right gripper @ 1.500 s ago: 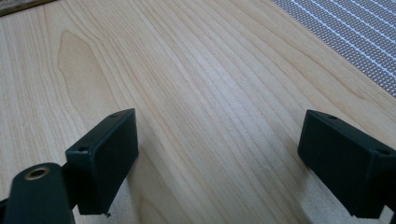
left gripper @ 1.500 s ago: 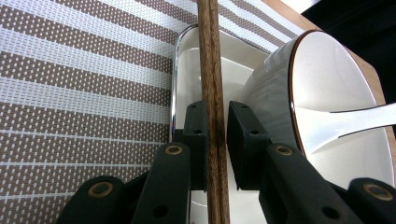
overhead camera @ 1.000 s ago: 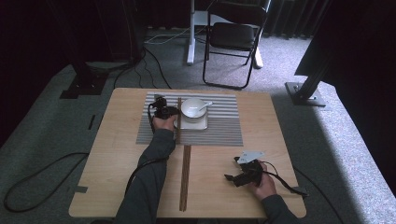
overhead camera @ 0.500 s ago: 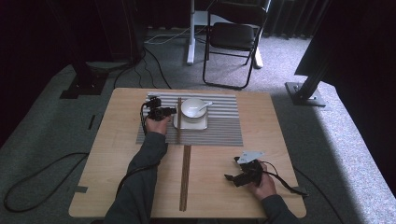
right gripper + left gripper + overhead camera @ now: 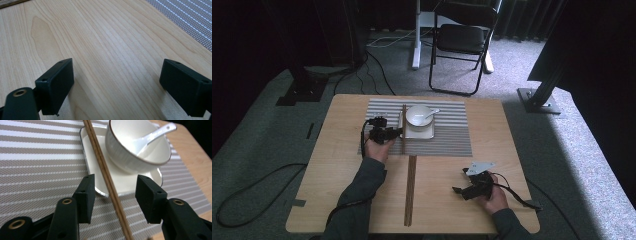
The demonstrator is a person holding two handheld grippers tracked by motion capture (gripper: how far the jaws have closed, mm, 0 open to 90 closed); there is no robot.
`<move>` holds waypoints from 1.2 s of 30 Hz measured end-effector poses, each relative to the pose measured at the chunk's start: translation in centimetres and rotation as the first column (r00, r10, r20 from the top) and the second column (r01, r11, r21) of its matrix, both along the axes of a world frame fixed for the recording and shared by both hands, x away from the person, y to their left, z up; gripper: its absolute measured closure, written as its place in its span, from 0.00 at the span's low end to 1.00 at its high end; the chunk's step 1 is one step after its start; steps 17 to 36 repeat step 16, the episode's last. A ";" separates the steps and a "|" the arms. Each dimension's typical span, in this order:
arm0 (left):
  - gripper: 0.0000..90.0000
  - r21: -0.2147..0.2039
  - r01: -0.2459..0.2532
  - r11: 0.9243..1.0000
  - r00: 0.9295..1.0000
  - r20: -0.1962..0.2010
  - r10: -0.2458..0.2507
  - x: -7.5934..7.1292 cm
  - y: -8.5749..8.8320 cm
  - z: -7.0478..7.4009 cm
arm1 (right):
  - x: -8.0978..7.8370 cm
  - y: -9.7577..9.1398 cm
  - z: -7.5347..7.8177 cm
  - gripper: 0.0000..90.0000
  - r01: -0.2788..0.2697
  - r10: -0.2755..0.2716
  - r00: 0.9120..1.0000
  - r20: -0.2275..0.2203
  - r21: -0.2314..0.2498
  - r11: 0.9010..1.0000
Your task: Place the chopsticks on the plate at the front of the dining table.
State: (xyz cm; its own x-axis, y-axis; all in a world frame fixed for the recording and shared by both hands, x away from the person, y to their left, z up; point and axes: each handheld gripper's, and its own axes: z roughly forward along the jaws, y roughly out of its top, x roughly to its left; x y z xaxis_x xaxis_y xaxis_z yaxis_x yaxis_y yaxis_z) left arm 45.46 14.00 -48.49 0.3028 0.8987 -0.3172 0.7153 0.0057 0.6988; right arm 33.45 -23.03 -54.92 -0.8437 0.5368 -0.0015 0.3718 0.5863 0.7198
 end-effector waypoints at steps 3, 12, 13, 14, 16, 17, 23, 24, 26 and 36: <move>0.55 0.012 0.003 1.000 1.000 -0.002 -0.003 -0.7 0.3 -0.4 | 0.0 0.0 0.0 0.13 0.002 -0.002 1.000 -0.001 0.000 1.000; 0.54 0.070 0.003 0.998 1.000 0.009 -0.003 -2.9 1.4 -1.3 | -0.1 0.0 0.0 0.13 -0.002 0.002 1.000 -0.002 0.001 1.000; 0.54 0.078 0.003 0.997 1.000 0.011 -0.004 -3.3 1.6 -1.5 | -0.1 0.0 0.0 0.13 -0.002 0.002 1.000 -0.002 0.001 1.000; 0.54 0.088 0.003 0.996 1.000 0.015 -0.005 -3.6 1.7 -1.6 | 0.0 0.0 0.0 0.13 -0.003 0.003 1.000 -0.002 0.000 1.000; 0.54 0.115 -0.002 0.993 1.000 0.027 -0.001 -4.4 1.8 -1.9 | 0.0 0.0 0.0 0.13 -0.006 0.006 1.000 0.000 0.000 1.000; 0.54 0.115 -0.002 0.993 1.000 0.027 -0.001 -4.4 1.8 -1.9 | 0.0 0.0 0.0 0.13 -0.006 0.006 1.000 0.000 0.000 1.000; 0.54 0.115 -0.002 0.993 1.000 0.027 -0.001 -4.4 1.8 -1.9 | 0.0 0.0 0.0 0.13 -0.006 0.006 1.000 0.000 0.000 1.000; 0.54 0.115 -0.002 0.993 1.000 0.027 -0.001 -4.4 1.8 -1.9 | 0.0 0.0 0.0 0.13 -0.006 0.006 1.000 0.000 0.000 1.000; 0.54 0.115 -0.002 0.993 1.000 0.027 -0.001 -4.4 1.8 -1.9 | 0.0 0.0 0.0 0.13 -0.006 0.006 1.000 0.000 0.000 1.000; 0.54 0.115 -0.002 0.993 1.000 0.027 -0.001 -4.4 1.8 -1.9 | 0.0 0.0 0.0 0.13 -0.006 0.006 1.000 0.000 0.000 1.000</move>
